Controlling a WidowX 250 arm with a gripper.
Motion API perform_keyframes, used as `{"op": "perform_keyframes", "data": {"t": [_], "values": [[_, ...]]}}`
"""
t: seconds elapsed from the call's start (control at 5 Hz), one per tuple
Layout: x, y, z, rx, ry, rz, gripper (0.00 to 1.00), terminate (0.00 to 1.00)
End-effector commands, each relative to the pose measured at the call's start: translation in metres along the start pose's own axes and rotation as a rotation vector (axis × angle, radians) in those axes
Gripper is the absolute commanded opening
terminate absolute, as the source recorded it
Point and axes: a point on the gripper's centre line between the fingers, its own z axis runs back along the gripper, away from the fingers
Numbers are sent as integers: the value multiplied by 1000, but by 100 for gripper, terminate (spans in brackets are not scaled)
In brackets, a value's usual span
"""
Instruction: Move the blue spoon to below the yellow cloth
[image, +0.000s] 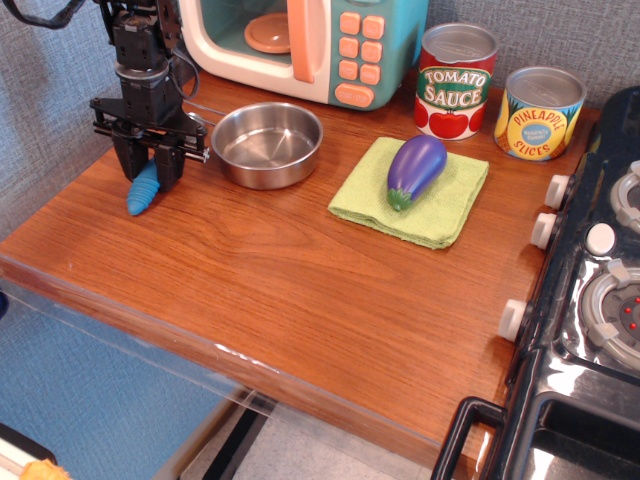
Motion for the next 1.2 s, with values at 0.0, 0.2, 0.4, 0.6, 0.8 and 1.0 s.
{"op": "perform_keyframes", "data": {"t": [0.0,0.2,0.4,0.6,0.8,1.0], "values": [[-9,10,12,3,-14,28,0,0],[-19,11,17,1,6,59,0,0],[-29,10,24,6,12,79,0,0],[-40,6,35,2,5,83,0,0],[-60,2,56,-2,-27,84,0,0],[-76,-13,76,-6,-75,27,0,0]]}}
